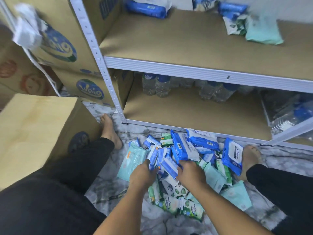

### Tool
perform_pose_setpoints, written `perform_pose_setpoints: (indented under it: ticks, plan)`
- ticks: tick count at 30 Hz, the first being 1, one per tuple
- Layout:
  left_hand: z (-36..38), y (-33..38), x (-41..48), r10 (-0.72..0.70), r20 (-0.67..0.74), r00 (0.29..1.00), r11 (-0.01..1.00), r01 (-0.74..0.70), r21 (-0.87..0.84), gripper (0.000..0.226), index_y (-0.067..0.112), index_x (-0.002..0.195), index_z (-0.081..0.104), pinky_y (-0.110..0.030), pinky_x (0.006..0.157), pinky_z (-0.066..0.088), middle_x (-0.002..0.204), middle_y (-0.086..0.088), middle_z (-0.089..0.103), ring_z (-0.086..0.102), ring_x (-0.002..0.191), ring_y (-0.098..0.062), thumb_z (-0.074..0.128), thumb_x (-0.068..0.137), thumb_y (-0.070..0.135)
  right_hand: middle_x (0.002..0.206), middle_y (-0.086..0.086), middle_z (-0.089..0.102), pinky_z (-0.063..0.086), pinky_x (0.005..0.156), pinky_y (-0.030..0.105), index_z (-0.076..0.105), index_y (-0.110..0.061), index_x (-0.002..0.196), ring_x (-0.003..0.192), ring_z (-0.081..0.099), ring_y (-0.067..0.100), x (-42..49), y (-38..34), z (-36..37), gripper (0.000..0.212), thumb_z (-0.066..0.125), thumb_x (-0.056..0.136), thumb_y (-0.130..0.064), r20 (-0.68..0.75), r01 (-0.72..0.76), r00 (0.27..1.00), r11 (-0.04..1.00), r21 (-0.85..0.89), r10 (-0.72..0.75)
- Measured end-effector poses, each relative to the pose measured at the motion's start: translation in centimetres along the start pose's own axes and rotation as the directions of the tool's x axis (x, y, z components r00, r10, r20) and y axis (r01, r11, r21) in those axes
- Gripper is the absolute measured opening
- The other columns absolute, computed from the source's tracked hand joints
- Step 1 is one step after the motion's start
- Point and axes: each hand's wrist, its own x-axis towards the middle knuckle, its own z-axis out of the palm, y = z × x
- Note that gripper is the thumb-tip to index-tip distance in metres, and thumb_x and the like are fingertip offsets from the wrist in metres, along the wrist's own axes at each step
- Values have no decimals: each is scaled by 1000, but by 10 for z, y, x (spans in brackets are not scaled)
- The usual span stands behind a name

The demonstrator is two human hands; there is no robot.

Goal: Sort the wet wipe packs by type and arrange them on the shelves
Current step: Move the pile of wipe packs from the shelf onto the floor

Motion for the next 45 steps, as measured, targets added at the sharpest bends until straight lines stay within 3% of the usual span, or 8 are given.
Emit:
perform_pose_setpoints:
  ticks: [4, 9, 12, 17, 21, 30, 37, 45]
  plan:
    - [-24, 30, -14, 130, -132, 983, 980, -148, -135, 64, 29, 145, 39, -38, 89, 53, 132, 1, 63, 63, 113, -25, 56, 91, 59, 90, 5, 72, 52, 65, 29, 73, -22, 97, 78, 64, 29, -1, 0, -50, 19, 56, 90, -25, -115, -52, 991, 989, 140, 68]
    - [-72, 90, -29, 318, -338, 886, 897, -397, -197, 51, 34, 133, 47, -39, 87, 54, 122, 9, 66, 64, 106, -15, 60, 88, 55, 76, 3, 70, 49, 60, 30, 70, -20, 79, 72, 61, 33, 10, -1, -128, 16, 55, 79, -19, -349, -5, 932, 967, 254, 96]
    - [-108, 125, -34, 411, -424, 807, 847, -510, -151, 48, 37, 129, 47, -39, 85, 55, 118, 13, 65, 63, 101, -13, 58, 86, 58, 73, -2, 71, 52, 63, 30, 71, -23, 76, 73, 63, 30, 14, 1, -174, 18, 54, 76, -18, -452, 54, 888, 957, 285, 84]
    - [-164, 176, -37, 568, -544, 618, 763, -643, 67, 55, 29, 140, 42, -34, 92, 52, 130, 11, 61, 58, 118, -11, 59, 91, 48, 68, -9, 70, 55, 68, 31, 70, -24, 72, 72, 65, 21, 17, 5, -242, 15, 58, 76, -17, -594, 182, 802, 919, 350, 67]
    - [-201, 218, -32, 636, -577, 513, 697, -702, 146, 55, 30, 140, 42, -37, 90, 52, 128, 9, 61, 57, 117, -14, 60, 91, 46, 71, -5, 72, 56, 70, 33, 74, -18, 77, 73, 66, 23, 26, 8, -289, 12, 64, 83, -17, -705, 259, 707, 906, 336, 59]
    - [-265, 311, 55, 747, -564, 352, 604, -715, 353, 58, 28, 141, 44, -41, 98, 48, 139, 4, 52, 50, 122, -24, 62, 88, 44, 76, -10, 70, 48, 70, 26, 72, -23, 89, 79, 61, 17, 113, 23, -389, 12, 62, 84, -20, -760, 243, 647, 929, 279, 59]
    - [-311, 394, 166, 765, -544, 345, 579, -740, 344, 62, 19, 142, 48, -37, 101, 43, 139, -6, 53, 52, 124, -28, 65, 86, 39, 108, -2, 67, 51, 95, 42, 66, -26, 117, 105, 61, 28, 248, 47, -445, 31, 64, 87, -33, -770, 274, 638, 934, 229, 2]
    - [-360, 472, 278, 747, -548, 375, 624, -680, 385, 65, 17, 147, 41, -49, 101, 45, 139, -9, 51, 49, 126, -32, 62, 90, 39, 147, -8, 48, 29, 109, 46, 45, -32, 145, 138, 40, 23, 354, 36, -497, 64, 56, 89, -61, -654, 80, 756, 989, 127, 23]
